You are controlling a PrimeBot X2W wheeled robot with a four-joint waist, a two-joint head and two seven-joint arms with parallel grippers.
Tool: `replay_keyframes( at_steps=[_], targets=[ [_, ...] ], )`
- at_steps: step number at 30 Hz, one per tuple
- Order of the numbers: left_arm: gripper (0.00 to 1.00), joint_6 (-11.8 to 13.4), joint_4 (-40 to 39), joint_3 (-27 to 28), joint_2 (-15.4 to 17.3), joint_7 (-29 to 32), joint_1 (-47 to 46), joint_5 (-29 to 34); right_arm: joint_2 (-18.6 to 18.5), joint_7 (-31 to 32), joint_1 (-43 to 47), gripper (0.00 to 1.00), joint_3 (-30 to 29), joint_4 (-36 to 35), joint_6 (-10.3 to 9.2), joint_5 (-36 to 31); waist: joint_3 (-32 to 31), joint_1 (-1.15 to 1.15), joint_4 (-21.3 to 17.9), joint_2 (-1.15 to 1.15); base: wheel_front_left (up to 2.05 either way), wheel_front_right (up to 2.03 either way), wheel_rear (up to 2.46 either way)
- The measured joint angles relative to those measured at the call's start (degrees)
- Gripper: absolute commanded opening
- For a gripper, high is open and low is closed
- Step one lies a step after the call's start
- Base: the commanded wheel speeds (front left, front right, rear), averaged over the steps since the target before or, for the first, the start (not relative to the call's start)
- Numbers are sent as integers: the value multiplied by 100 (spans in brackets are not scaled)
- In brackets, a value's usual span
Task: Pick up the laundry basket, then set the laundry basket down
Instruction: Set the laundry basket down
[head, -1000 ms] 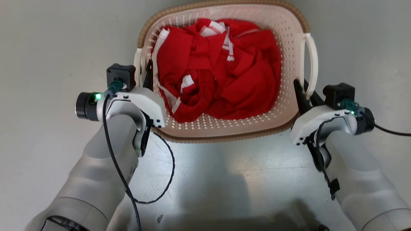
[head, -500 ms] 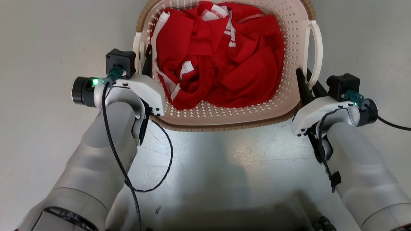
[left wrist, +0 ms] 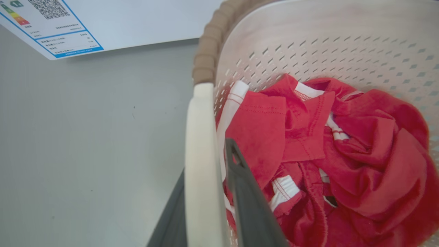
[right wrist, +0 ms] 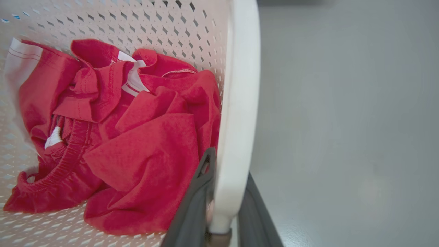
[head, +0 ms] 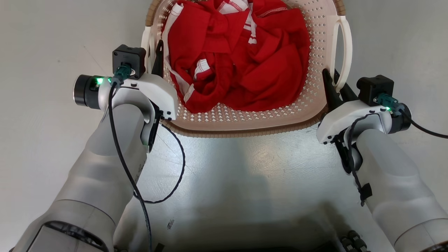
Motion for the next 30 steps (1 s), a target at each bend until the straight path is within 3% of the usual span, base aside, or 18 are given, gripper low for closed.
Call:
replay_keyframes(
  at_steps=[12, 17, 25, 30],
  targets=[
    [5, -18, -31, 214, -3, 0, -62, 149, -1, -1, -125, 0, -23, -34, 0, 76, 110, 0, -14, 0, 0, 0, 0],
    [12, -26, -38, 275, -24, 0, -66, 202, -2, -1, -124, 0, -66, -45, 0, 70, 110, 0, -15, 0, 0, 0, 0],
    [11, -49, -53, 370, -48, 0, -66, 345, -2, -8, -126, 0, -112, -66, 0, 64, 146, 0, 5, 0, 0, 0, 0],
    [15, -49, -55, 403, -55, 2, -66, 355, -9, -49, -126, 5, -110, -78, 0, 64, 160, 0, 13, 0, 0, 0, 0]
  ],
)
